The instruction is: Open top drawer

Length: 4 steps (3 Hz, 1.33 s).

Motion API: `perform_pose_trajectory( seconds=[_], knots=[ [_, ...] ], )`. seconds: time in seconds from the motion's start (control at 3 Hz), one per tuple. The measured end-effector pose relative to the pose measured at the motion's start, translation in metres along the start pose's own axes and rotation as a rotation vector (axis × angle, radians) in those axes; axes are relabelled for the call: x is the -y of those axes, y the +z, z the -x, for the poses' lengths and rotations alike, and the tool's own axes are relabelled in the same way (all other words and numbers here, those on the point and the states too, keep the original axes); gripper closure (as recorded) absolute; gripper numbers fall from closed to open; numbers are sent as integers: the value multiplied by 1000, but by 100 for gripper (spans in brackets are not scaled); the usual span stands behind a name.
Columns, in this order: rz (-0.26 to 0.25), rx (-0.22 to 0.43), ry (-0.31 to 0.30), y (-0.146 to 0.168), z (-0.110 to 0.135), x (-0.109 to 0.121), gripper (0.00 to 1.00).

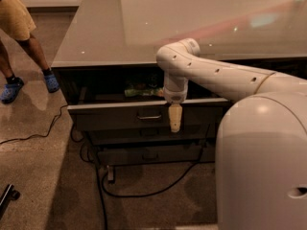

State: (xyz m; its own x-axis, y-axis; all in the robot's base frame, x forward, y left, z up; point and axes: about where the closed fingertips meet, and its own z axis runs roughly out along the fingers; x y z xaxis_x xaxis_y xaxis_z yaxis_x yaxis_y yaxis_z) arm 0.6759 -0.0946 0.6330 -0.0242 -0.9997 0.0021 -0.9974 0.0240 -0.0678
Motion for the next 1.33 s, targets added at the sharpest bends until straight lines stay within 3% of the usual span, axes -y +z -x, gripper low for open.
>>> perform_pose_trajectory(
  seconds=[0.33, 0.67, 1.33],
  knots=[
    [49, -11, 16, 24, -12, -28, 0],
    [50, -11, 16, 17, -12, -27, 0],
    [45, -27, 57, 11, -30, -68, 42]
  ],
)
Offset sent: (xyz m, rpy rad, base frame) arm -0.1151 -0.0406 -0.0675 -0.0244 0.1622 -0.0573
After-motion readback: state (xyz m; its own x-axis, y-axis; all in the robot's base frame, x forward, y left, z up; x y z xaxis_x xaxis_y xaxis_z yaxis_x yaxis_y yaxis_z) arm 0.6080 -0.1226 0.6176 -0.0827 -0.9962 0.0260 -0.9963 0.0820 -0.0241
